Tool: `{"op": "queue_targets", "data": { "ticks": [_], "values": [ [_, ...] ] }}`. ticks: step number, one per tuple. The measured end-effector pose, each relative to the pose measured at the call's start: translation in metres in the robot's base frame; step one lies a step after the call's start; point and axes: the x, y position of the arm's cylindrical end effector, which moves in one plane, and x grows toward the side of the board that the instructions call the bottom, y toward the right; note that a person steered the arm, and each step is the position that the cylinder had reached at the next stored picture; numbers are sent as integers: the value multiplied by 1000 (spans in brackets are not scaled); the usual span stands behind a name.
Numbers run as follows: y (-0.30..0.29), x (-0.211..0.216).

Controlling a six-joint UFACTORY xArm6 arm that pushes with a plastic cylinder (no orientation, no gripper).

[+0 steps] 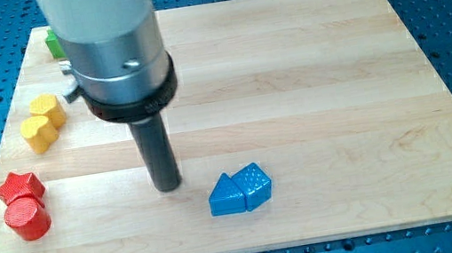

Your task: Move the triangle parallel to the cube

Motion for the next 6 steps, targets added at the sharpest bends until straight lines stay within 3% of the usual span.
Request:
{"op": "queue_targets", "data": {
  "ticks": [2, 3, 4, 5, 6],
  "values": [
    [18, 65],
    [72, 34],
    [83, -11],
    [79, -41],
    [57, -37]
  ]
}}
